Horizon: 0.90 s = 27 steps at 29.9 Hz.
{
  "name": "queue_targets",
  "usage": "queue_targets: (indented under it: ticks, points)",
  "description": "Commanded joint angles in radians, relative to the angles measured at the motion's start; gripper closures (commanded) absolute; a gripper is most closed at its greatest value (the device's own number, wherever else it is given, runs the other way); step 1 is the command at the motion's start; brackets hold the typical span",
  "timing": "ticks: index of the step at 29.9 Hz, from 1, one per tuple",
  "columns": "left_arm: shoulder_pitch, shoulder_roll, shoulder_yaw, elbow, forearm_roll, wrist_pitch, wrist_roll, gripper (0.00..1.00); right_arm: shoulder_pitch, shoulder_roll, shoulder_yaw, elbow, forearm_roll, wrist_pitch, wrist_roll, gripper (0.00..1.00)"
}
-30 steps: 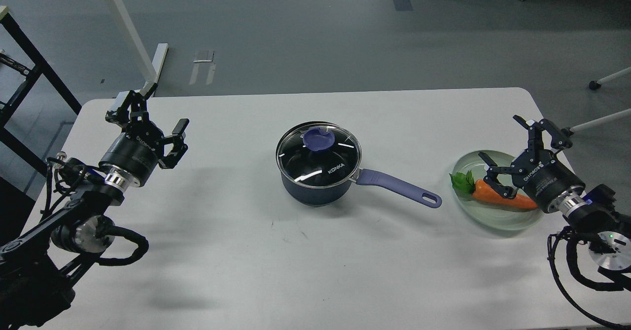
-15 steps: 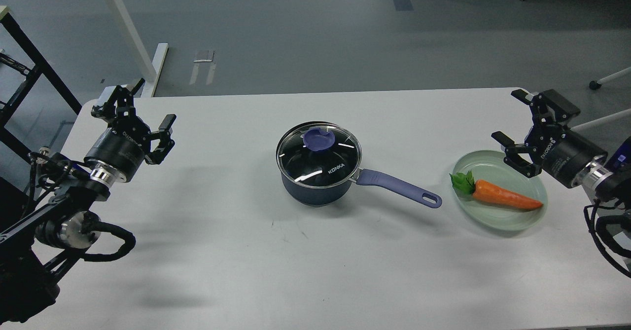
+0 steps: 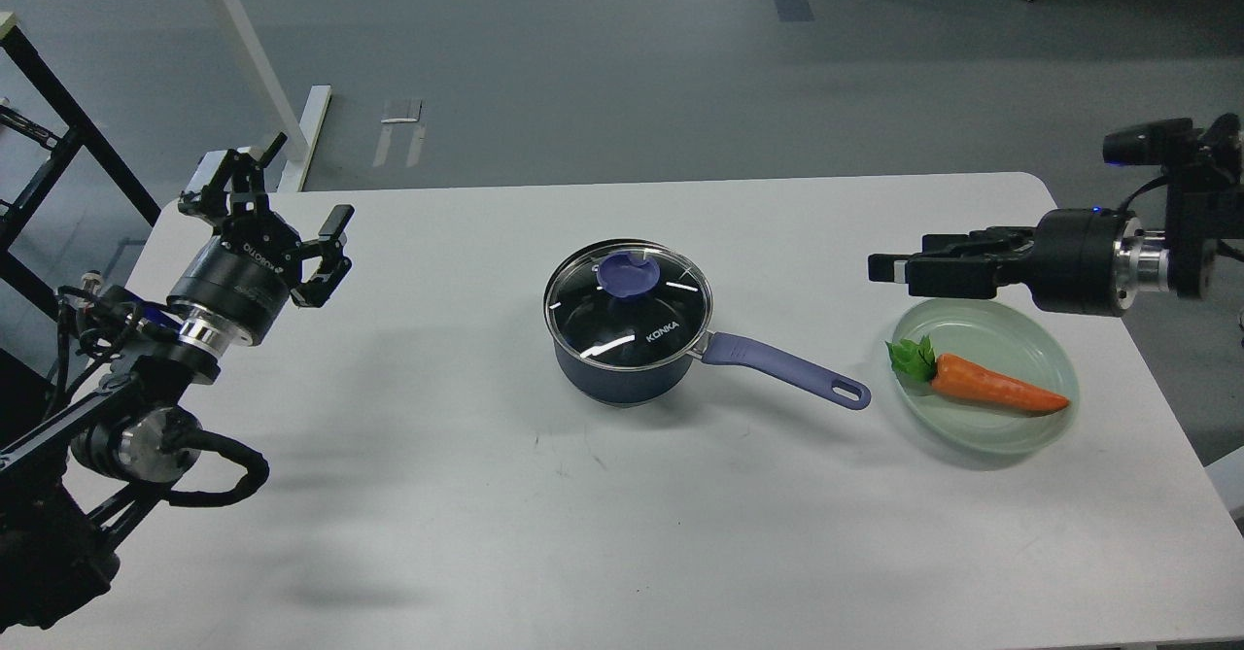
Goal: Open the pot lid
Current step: 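Reach the right gripper to the purple pan handle and grasp it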
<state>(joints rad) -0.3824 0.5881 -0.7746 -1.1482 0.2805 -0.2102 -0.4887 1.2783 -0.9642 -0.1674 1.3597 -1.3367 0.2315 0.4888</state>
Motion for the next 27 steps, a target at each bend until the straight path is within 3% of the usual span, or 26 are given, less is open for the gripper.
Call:
queue_targets:
  ticks: [1,15,21,27]
  points:
    - [0.0,-0.001,0.0,-0.018,0.0,0.005,0.0,0.01,0.125,0.062,-0.153,0.001,-0.077,-0.009,0.0,0.01]
    - [0.0,0.004,0.0,-0.067,0.0,0.021,0.0,0.01,0.191,0.332,-0.408,-0.108,-0.137,-0.146,0.0,0.07]
    - [0.0,0.006,0.0,-0.074,0.0,0.026,0.0,0.01,0.185,0.393,-0.463,-0.155,-0.134,-0.15,0.0,0.21]
    - [0.0,-0.001,0.0,-0.074,0.0,0.028,0.0,0.01,0.177,0.426,-0.474,-0.162,-0.134,-0.15,0.0,0.28]
